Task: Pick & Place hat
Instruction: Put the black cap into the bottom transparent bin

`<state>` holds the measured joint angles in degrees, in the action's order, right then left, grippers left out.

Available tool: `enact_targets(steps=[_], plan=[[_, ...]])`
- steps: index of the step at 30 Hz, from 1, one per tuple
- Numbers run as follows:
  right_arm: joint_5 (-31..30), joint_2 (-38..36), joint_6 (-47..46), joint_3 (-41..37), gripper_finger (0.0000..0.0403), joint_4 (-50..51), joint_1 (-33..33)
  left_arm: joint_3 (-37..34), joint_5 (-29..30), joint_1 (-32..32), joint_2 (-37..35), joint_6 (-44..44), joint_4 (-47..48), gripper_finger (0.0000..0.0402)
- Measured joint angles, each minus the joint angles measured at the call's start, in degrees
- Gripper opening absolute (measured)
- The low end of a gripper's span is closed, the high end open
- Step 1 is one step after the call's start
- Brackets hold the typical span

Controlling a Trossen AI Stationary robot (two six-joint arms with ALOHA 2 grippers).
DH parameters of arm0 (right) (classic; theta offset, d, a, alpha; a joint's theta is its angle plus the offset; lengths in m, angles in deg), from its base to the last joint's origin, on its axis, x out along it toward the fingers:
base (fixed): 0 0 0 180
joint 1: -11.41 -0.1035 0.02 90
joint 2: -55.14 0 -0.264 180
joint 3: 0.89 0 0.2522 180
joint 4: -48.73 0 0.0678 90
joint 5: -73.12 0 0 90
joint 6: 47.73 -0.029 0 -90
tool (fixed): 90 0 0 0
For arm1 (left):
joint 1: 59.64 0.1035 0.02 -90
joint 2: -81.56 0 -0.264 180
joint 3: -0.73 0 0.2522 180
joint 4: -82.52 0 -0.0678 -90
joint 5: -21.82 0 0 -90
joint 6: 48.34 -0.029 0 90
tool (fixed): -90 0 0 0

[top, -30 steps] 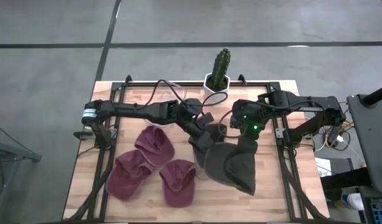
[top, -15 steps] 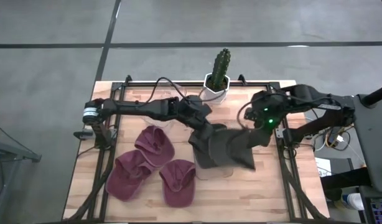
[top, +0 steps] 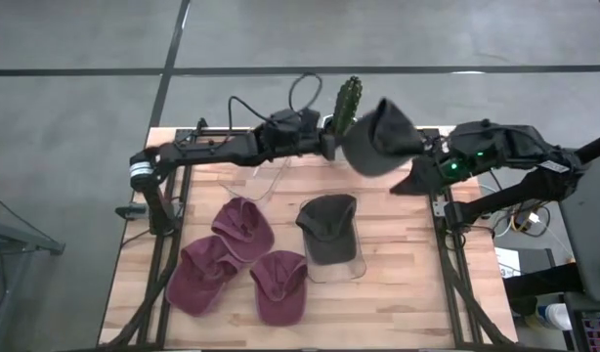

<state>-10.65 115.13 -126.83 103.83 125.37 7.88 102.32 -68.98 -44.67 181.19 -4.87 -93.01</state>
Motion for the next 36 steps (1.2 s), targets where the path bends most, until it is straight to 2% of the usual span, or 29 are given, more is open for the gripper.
enact_targets(steps=[7, 11, 15, 20, 31, 36], plan=[[-20.5, -1.5, 0.3, 0.0, 0.0178, -0.1, -3.0, 0.0, -0.1, 3.2, -1.3, 4.9, -8.7, 0.0007], [-32.7, -0.9, 3.1, 0.0, 0.0165, -0.2, -3.4, 0.0, 0.4, 3.0, -3.0, 2.6, -9.8, 0.0007], [-39.6, 0.5, 7.5, 0.0, 0.0154, -2.9, -3.4, 0.0, 1.9, 3.1, -3.6, -1.6, -9.0, 0.0007], [-42.3, 2.3, 10.3, 0.0, 0.0151, -6.9, -3.4, 0.0, 2.3, 3.1, -3.9, -2.1, -8.7, 0.0007], [-45.1, 5.5, 12.0, 0.0, 0.0149, -8.2, -3.3, 0.0, -0.3, 2.6, -4.1, -2.7, -8.6, 0.0007], [-45.3, 5.5, 12.7, 0.0, 0.0128, -8.3, -3.3, 0.0, -1.2, 1.8, -4.2, -2.7, -8.7, 0.0011]])
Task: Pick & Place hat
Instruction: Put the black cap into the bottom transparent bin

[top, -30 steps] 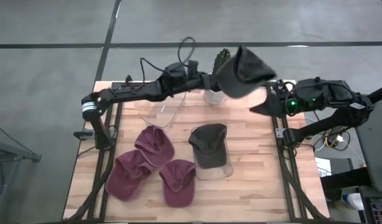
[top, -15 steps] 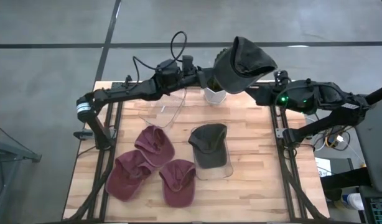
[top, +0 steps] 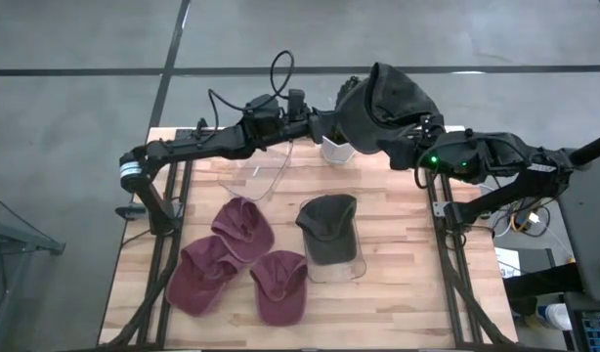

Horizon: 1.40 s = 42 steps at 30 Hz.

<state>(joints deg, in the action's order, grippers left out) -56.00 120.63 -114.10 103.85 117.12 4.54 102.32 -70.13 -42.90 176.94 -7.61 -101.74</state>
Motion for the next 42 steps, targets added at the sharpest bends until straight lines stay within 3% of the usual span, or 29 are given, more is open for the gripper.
enact_targets(steps=[8, 17, 25, 32, 42], plan=[[-1.1, 0.0, 2.6, 0.0, 0.002, 0.5, 0.0, 0.1, -2.4, 0.0, -0.3, 0.0, -0.5, 0.0015], [-0.1, -2.5, 4.1, 0.0, 0.0011, 2.3, 0.1, 0.1, -8.7, 0.0, -1.2, 1.2, 1.2, 0.0077], [0.0, -7.2, 3.8, 0.0, 0.0011, 4.2, 0.0, 0.0, -8.0, 0.6, -5.0, 0.3, 9.7, 0.0157], [13.6, -8.2, -3.1, 0.0, 0.0011, 9.8, 0.0, 0.0, -7.8, 1.3, -10.3, -2.7, 21.4, 0.0169], [31.6, 0.3, -6.4, -0.4, 0.0012, 14.2, 0.0, 0.0, -7.9, 1.4, -19.4, -7.3, 24.3, 0.017]])
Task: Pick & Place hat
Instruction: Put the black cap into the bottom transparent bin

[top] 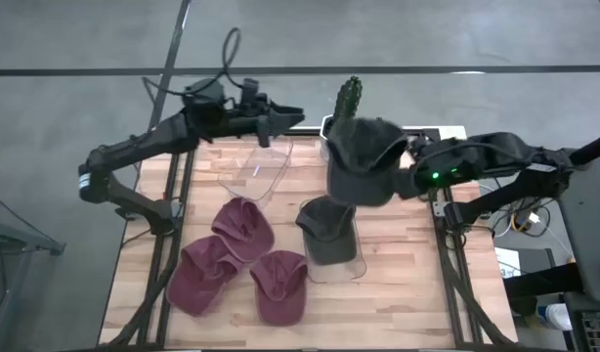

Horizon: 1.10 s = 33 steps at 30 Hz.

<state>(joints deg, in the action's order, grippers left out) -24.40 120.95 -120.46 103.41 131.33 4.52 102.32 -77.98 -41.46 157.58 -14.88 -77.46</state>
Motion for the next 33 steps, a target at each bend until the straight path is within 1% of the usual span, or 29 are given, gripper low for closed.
enact_targets(steps=[4, 8, 13, 17, 22, 24, 29, 33], plan=[[6.0, 5.2, 0.4, -0.8, 0.0012, 0.0, 0.0, 0.0, 0.0, 0.0, -3.0, -1.9, 2.9, 0.017], [10.3, 10.8, 1.4, -1.6, 0.0012, 0.0, 0.0, 0.0, 0.0, 0.0, -5.3, -2.3, 6.0, 0.017], [12.5, 17.8, 3.4, -2.7, 0.0012, 1.1, -0.2, 0.0, 1.2, 0.0, -6.7, -3.1, 9.1, 0.017], [16.1, 22.8, 5.1, -2.8, 0.0012, 1.0, -0.2, 0.0, 3.2, 0.0, -7.1, -6.4, 11.5, 0.017], [21.2, 28.5, 6.6, -2.8, 0.0012, 1.4, -0.3, 0.0, 4.6, 0.1, -7.3, -7.9, 12.8, 0.017], [21.4, 30.1, 6.7, -2.8, 0.0012, 1.5, -0.4, 0.0, 4.9, 0.1, -7.3, -8.2, 12.8, 0.017], [21.3, 33.6, 8.1, -2.8, 0.0013, 1.4, -0.4, 0.0, 8.6, 0.1, -7.3, -11.6, 12.8, 0.017], [21.5, 35.8, 8.2, -2.8, 0.0013, 1.5, -0.2, 0.0, 9.4, 0.1, -7.5, -12.8, 12.8, 0.017]])
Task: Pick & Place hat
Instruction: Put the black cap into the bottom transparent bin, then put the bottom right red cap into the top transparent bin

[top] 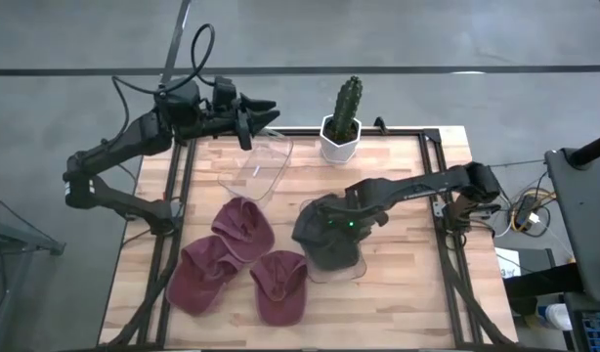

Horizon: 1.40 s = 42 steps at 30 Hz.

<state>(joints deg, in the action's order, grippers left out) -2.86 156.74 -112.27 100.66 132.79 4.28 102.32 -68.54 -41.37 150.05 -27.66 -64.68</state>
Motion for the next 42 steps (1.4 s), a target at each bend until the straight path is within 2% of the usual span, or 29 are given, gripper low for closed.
enact_targets(steps=[7, 13, 19, 23, 26, 29, 34, 39, 42], plan=[[0.0, 2.5, 0.3, 0.0, 0.0026, -0.1, 0.0, 0.0, 2.0, 0.0, -0.1, -2.6, -0.2, 0.017], [0.5, 2.0, 0.2, 0.0, 0.01, 0.8, 0.0, 0.0, 2.4, 0.0, -0.1, -4.5, -0.6, 0.017], [10.4, -0.6, 0.0, -0.1, 0.0179, 1.4, -0.1, 0.0, 2.9, 0.0, -0.2, -4.8, -0.6, 0.017], [11.9, -4.4, -3.0, -0.1, 0.0209, 1.3, -0.5, 0.0, 2.9, 0.0, -0.2, -5.1, -0.5, 0.017], [9.6, -7.5, -4.5, -0.1, 0.0219, -1.5, -0.7, 0.0, 2.9, 0.0, -0.2, -4.8, 0.5, 0.017], [3.1, -10.1, -5.9, 0.0, 0.0221, -3.4, -1.7, 0.0, 1.6, 0.0, -0.2, -4.0, 2.7, 0.017], [-4.2, -12.1, -10.8, -1.5, 0.0219, -1.0, -3.2, 0.0, 1.3, 0.0, -0.1, -2.3, 6.1, 0.017], [-3.9, -12.4, -13.3, -5.0, 0.0219, -1.8, -5.8, 0.0, 1.2, 0.0, -0.1, -2.0, 6.7, 0.017], [-2.3, -12.1, -13.5, -6.2, 0.0219, -4.4, -7.5, 0.0, -1.7, 0.0, -0.1, -0.8, 7.8, 0.017]])
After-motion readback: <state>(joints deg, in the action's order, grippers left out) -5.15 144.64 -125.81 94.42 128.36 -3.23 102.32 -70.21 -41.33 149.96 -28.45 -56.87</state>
